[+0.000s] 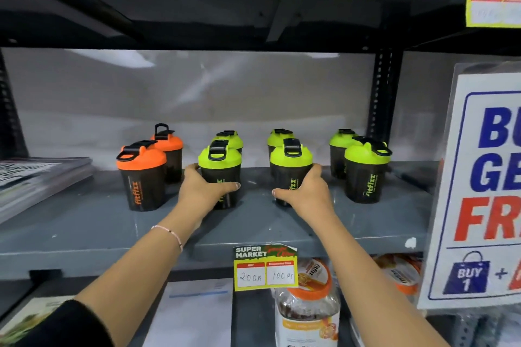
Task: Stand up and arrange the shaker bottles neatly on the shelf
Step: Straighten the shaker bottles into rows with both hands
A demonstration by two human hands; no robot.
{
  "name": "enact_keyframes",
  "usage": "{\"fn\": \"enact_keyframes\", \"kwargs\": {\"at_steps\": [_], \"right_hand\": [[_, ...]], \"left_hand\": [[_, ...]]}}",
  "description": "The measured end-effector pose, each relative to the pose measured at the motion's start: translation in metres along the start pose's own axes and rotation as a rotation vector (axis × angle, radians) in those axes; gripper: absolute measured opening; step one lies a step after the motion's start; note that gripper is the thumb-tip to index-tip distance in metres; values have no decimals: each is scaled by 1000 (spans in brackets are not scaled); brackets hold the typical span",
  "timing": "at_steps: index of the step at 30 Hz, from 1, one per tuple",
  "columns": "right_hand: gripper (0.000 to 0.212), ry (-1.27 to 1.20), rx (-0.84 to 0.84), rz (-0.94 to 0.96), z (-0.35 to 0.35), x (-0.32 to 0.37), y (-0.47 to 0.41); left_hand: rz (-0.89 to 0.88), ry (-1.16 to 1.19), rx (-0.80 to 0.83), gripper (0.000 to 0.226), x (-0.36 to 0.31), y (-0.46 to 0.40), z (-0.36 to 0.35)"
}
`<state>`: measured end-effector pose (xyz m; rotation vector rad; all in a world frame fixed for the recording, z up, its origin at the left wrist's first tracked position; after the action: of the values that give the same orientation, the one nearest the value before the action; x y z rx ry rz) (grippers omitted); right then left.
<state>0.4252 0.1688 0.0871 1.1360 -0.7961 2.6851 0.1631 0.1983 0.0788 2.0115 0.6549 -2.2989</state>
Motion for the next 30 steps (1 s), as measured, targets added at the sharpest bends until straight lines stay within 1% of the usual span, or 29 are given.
{"fn": "enact_keyframes", "kwargs": {"at_steps": [2,5,10,18,25,30], "right_hand": [[75,-14,17,-4,0,-1,0],[75,-28,32,-7,0,-3,0],[73,-50,38,-4,1,-3,1],[71,-49,39,2,-1,-3,1],[70,-48,34,-4,-4,-6,-1],[72,-43,28,1,-5,-7,-2]], "left_hand": [[-6,-62,-4,89,-1,3,-2],[-41,-121,-29,80,-7,8,-7],[-74,-185,-68,80,-12,17,-9],[-88,-165,-55,79,-12,21,-9],[-89,-159,-20,73,-13,20,-11],[-76,-116,45,69,-12,16,-7]]}}
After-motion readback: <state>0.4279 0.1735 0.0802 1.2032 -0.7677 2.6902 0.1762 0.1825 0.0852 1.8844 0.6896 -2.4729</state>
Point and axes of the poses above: each hand's wrist, its own y-axis away from the middle knuckle, its own z-axis out of the back of the hand, x = y × z, the point moved 8 cm from there along -y, towards the middle knuckle, and after that the axes turned 8 degrees about y, right-handed, at the moved point
